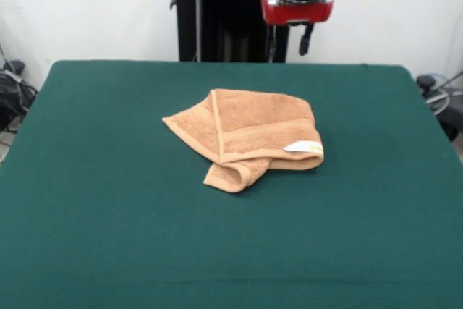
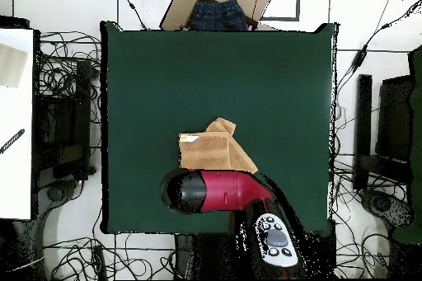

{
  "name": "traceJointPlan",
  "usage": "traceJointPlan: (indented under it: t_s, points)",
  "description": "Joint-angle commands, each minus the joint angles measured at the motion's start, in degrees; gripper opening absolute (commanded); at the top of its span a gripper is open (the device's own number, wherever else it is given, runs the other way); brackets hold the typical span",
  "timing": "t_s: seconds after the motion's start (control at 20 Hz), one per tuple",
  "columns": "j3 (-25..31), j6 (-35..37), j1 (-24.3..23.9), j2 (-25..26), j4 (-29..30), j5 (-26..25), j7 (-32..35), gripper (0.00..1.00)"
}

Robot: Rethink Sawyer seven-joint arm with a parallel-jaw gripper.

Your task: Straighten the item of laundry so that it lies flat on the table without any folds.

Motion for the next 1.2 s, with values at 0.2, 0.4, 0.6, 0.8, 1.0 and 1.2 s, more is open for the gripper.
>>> traceJointPlan:
  t_s: [0.2,0.4,0.6,0.8,1.0,1.2]
  points:
    - [5.14,0.37,-1.05,2.8,-4.76,-3.8,-0.38,1.0]
    - [4.88,1.71,-0.93,3.21,-6.0,-3.75,0.5,1.0]
    - [4.12,2.44,-0.89,3.36,-6.97,-3.06,1.75,1.0]
    - [3.74,5.01,-0.46,3.64,-8.61,-2.71,1.73,1.0]
    - [4.33,7.14,-1.3,4.2,-10.4,-3.06,-0.33,1.0]
    - [4.52,7.47,-1.98,4.25,-11.52,-2.99,-0.67,1.0]
